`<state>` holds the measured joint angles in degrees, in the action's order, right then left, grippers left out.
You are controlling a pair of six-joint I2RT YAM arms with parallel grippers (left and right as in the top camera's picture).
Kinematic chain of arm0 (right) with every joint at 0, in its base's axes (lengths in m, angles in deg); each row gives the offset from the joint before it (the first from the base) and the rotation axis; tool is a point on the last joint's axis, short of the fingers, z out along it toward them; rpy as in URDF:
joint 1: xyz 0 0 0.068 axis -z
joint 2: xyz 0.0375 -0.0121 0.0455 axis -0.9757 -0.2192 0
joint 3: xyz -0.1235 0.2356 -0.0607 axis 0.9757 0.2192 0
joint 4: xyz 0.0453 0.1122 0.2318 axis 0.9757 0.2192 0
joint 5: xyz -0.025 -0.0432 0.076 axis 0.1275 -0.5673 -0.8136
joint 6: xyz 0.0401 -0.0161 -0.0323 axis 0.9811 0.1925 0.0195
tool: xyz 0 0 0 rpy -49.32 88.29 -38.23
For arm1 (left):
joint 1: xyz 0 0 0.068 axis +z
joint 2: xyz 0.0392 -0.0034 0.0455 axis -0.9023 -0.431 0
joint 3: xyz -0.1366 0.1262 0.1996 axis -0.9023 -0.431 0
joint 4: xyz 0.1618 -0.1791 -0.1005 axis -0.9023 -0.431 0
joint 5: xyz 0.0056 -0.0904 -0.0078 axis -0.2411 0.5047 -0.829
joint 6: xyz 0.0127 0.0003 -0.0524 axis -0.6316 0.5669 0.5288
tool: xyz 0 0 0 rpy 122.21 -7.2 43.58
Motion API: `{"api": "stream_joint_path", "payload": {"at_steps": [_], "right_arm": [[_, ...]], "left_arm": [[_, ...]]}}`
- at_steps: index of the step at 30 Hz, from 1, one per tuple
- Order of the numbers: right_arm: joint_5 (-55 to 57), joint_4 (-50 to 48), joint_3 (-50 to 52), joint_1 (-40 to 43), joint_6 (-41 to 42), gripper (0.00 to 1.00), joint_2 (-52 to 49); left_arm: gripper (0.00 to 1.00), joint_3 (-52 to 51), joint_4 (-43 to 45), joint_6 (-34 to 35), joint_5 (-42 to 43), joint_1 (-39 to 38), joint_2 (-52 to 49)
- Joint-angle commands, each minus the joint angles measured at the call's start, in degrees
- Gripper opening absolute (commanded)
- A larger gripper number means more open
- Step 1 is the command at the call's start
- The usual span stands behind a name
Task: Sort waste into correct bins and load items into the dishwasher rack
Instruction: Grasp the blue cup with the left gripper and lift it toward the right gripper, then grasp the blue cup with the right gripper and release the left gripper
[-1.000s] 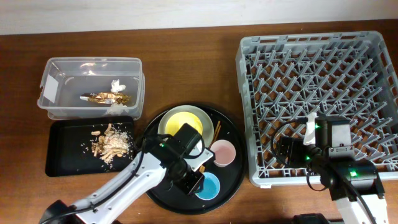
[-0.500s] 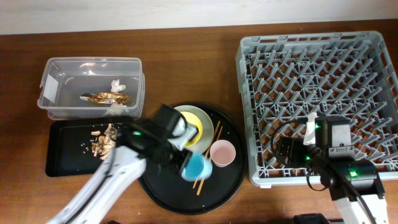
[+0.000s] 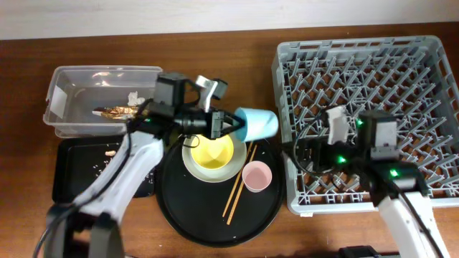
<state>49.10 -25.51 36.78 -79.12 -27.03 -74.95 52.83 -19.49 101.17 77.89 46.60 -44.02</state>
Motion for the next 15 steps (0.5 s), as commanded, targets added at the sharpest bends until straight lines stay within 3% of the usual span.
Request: {"api": "stream_joint_path", "payload": {"at_steps": [1,8,11,15], "right_arm": [[-19.61,-2.36,-0.92,0.35,-6.84,0.99,-4.85],[-37.66,-12.87,-0.92,0.31,-8.48,0.99,-11.39],[-38.84,-13.77,-0.92,0.31,-8.41,1.00,-11.45],[-38.82,-13.73,-0.92,0.31,-8.26,0.88,-11.45]], "left_arm": [[0.00,0.15,4.46,2.29,23.30,-0.48,-6.23],[0.00,0.17,5.31,2.29,23.28,-3.56,-7.52],[0.00,0.17,5.33,2.29,23.19,-4.33,-7.52],[0.00,0.17,5.33,2.29,23.15,-4.33,-7.52]]}}
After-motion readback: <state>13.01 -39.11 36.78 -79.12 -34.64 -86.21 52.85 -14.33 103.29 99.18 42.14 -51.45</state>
